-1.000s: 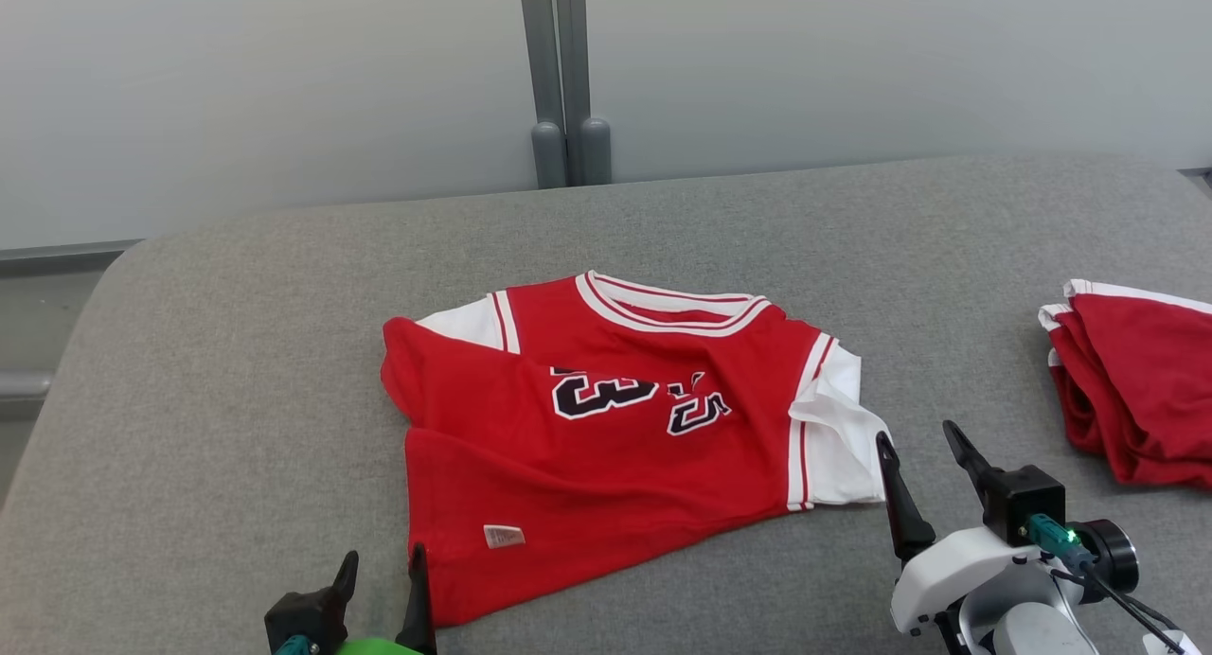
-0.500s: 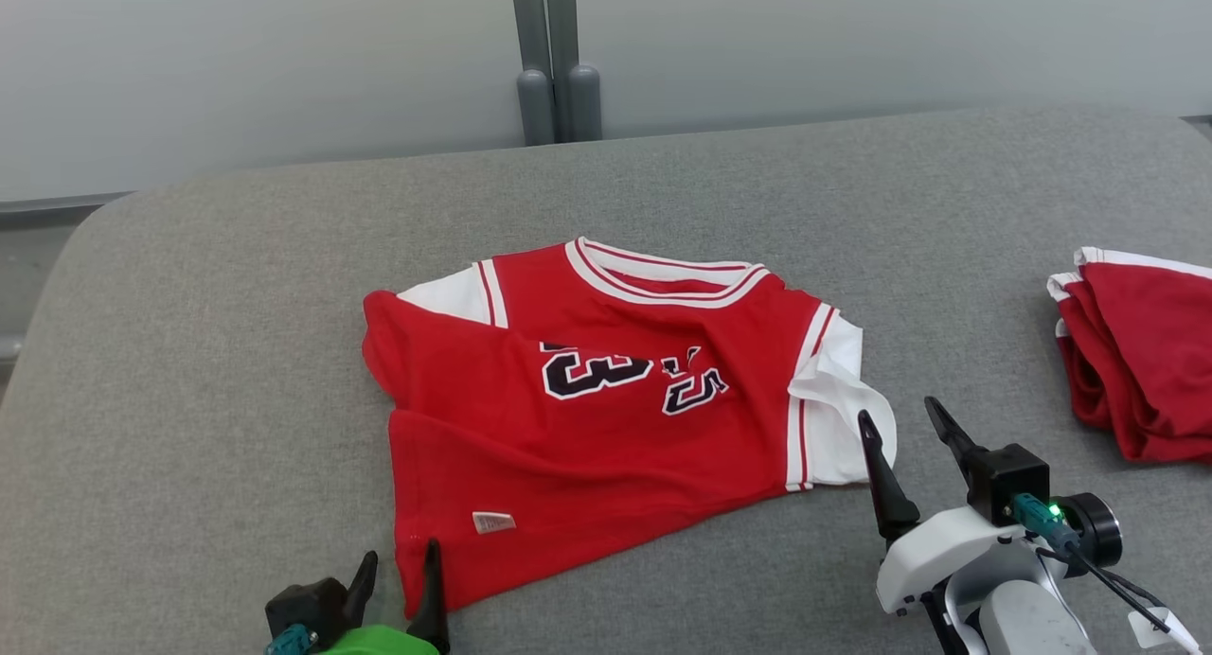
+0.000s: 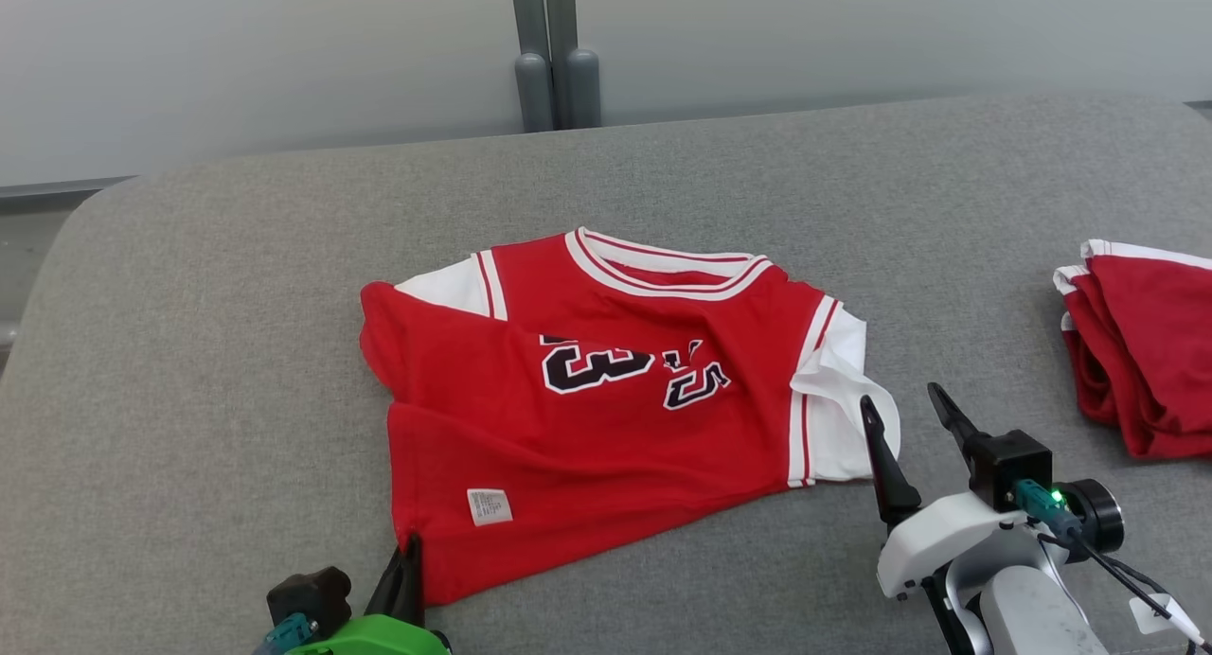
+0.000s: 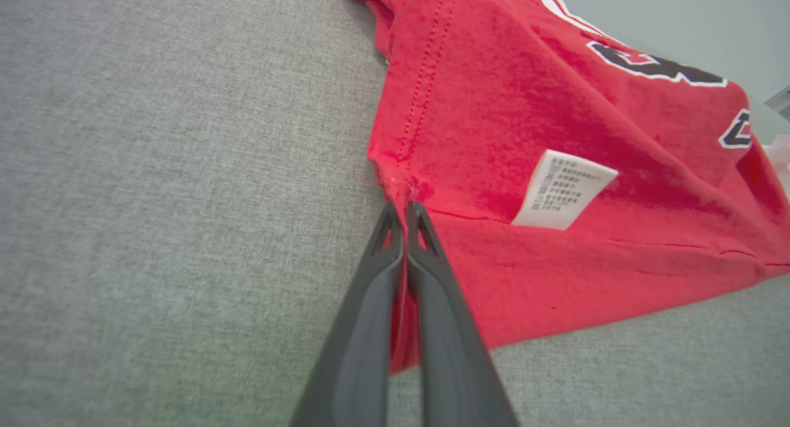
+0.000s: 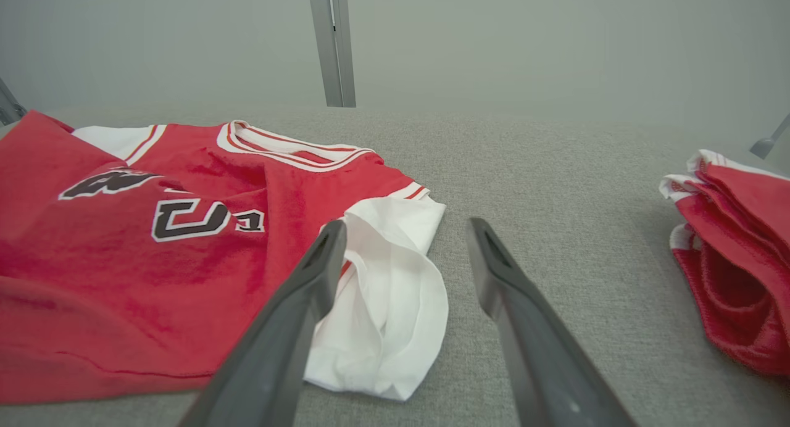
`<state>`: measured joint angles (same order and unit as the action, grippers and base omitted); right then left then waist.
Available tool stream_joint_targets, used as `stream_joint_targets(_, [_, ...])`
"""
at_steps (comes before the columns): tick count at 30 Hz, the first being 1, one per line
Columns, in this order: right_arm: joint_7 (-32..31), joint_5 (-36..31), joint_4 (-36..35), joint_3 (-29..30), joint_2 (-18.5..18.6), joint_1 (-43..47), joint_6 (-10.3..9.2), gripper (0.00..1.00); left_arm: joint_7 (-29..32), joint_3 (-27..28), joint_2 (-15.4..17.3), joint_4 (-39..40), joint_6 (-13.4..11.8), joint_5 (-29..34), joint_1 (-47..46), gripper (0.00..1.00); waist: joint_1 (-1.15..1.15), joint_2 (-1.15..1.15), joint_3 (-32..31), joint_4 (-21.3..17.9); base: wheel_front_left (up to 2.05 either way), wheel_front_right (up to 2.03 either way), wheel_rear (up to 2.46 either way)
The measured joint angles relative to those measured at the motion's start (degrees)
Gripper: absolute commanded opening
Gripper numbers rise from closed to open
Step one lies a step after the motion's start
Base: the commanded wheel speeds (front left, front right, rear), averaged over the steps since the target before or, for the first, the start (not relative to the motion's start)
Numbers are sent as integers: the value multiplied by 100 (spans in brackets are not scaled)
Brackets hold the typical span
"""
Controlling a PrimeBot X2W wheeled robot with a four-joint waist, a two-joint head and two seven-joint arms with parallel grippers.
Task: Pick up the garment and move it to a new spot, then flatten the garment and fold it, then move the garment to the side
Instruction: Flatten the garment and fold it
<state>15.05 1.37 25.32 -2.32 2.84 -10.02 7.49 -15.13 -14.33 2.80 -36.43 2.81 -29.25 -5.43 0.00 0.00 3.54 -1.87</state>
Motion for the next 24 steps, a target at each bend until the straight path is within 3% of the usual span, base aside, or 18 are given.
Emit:
stream_joint_targets(7, [0, 86, 179, -166, 2, -199, 0, 100, 0, 112, 0, 59, 54, 62, -97, 0, 0, 0, 77, 78, 0, 0, 0])
stream_joint_targets(13, [0, 264, 832, -555, -3, -658, 0, 100, 0, -13, 0, 198, 97, 116, -109, 0, 0, 0, 149, 220, 0, 0, 0])
stream_joint_targets(18, [0, 468, 1397, -554, 2, -956, 0, 100, 0, -148, -1, 242, 116, 112, -110, 0, 0, 0, 236, 354, 0, 0, 0])
stream_joint_targets(24, [0, 546, 1773, -444, -2, -1254, 0, 88, 0, -172, -1, 302, 126, 119, -194, 0, 0, 0, 381, 491, 0, 0, 0])
